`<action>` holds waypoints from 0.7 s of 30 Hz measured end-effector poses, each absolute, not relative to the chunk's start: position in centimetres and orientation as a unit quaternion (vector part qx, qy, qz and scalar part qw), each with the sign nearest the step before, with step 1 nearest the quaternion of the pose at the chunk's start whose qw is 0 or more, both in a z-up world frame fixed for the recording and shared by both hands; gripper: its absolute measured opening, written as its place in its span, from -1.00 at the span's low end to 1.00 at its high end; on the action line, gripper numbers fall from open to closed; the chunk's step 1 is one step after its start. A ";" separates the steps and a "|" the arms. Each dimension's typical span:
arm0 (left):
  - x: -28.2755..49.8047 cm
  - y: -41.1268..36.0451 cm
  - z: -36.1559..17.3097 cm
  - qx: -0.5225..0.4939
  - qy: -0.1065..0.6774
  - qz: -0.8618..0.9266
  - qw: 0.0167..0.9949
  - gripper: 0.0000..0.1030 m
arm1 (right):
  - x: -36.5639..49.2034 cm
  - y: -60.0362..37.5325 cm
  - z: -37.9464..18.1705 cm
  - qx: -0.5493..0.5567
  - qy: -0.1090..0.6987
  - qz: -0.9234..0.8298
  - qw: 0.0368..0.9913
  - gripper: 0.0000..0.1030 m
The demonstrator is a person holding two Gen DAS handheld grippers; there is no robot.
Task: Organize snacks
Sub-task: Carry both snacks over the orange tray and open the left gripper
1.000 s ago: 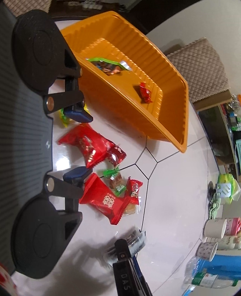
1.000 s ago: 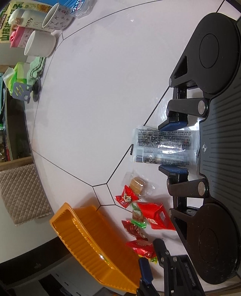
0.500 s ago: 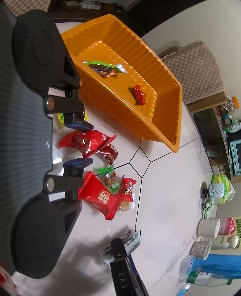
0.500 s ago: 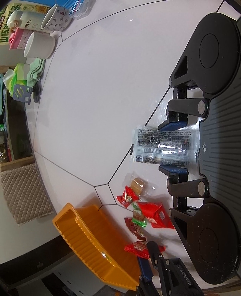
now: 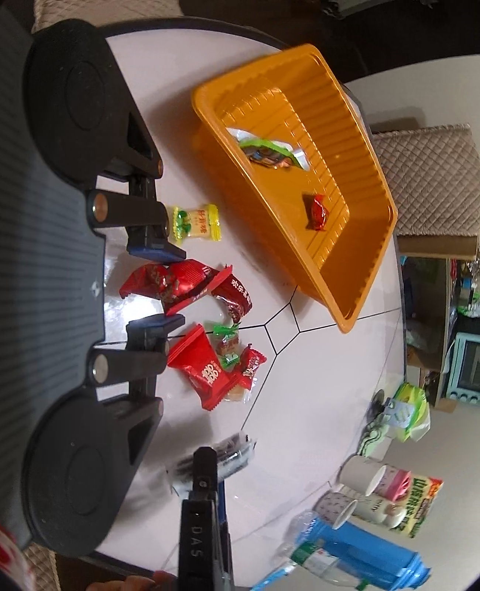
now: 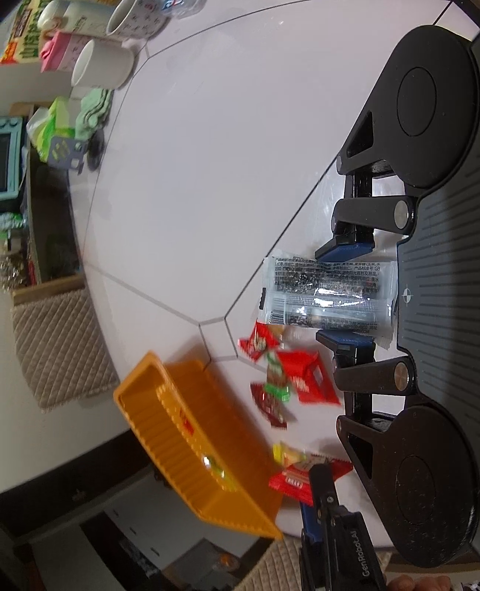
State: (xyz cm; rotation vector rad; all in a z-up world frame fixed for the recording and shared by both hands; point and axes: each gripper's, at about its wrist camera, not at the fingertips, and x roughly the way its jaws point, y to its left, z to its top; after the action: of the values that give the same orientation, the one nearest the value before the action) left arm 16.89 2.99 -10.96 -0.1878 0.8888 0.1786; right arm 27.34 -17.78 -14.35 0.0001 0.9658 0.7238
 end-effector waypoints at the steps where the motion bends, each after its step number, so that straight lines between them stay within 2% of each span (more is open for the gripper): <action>1: 16.7 3.0 -10.7 -0.095 0.429 0.087 0.894 -0.47 | 27.2 -17.7 -14.1 0.001 0.453 0.347 0.821 -0.23; 21: 14.9 5.5 -4.9 -0.141 0.381 0.132 0.904 -0.48 | 26.8 -10.8 -9.5 -0.021 0.412 0.477 0.776 -0.23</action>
State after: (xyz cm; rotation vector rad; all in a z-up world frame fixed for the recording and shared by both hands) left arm 14.89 5.51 -4.92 -0.2910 0.7877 0.2718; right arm 26.79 -10.83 -9.53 -0.0456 0.8921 1.0320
